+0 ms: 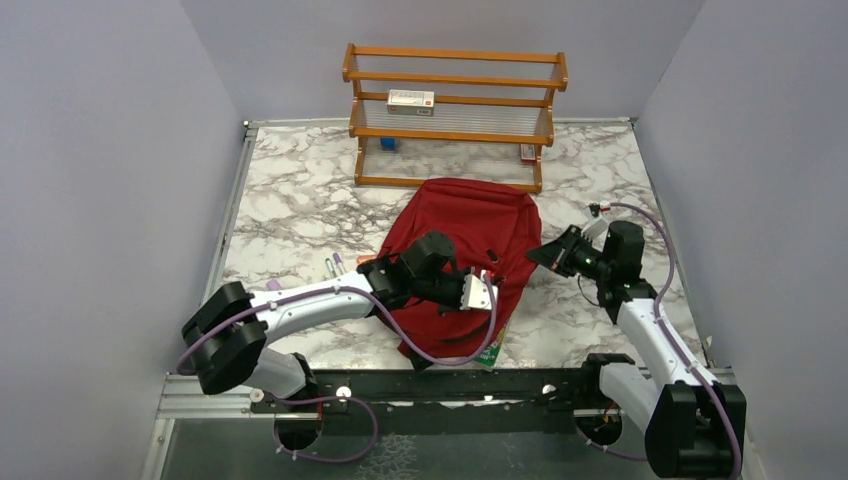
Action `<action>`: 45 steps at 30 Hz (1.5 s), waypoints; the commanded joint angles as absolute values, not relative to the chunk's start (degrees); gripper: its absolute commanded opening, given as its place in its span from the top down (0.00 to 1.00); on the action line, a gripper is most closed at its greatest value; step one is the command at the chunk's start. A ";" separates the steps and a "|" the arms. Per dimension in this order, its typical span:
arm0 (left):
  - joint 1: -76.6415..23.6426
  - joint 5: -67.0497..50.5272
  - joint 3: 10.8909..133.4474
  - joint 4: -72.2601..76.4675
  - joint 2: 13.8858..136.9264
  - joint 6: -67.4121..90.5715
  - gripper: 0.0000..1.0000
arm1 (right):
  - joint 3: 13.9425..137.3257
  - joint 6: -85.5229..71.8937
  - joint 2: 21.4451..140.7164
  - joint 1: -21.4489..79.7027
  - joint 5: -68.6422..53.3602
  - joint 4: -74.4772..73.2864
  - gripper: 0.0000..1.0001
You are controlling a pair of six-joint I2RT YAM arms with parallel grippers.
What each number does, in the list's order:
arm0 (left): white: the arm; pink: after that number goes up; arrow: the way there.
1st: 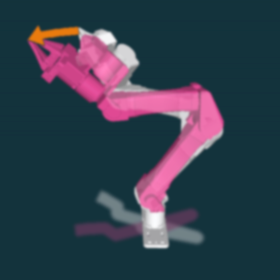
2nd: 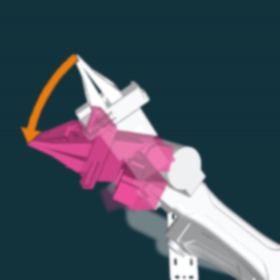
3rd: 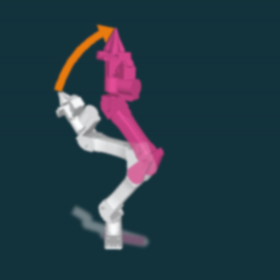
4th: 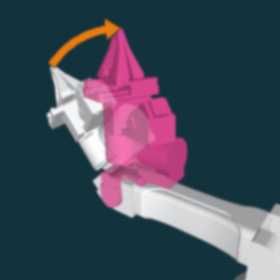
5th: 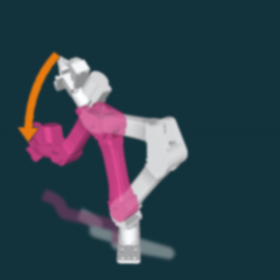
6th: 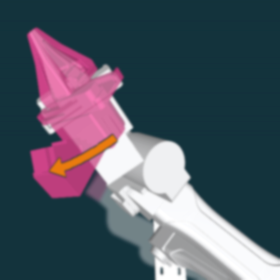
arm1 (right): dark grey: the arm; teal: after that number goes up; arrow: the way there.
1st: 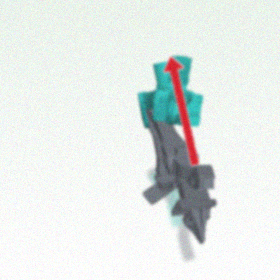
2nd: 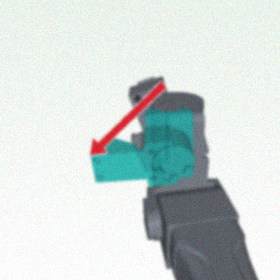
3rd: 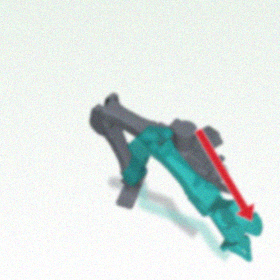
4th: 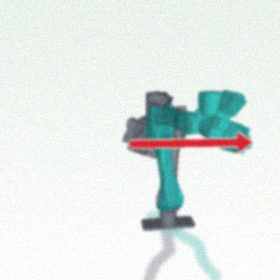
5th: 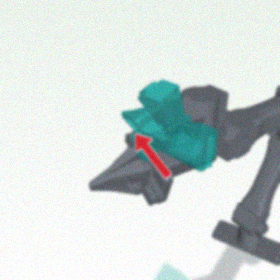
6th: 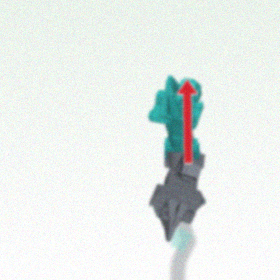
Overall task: Pack the student bag
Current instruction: Unzip the student bag at the center of the board.
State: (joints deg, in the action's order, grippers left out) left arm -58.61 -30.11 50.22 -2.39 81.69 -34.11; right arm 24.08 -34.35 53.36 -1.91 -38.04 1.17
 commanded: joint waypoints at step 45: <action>-58.75 -20.66 42.19 -5.49 59.16 -41.40 1.00 | 45.94 -24.94 53.52 -2.54 -32.03 -27.30 0.42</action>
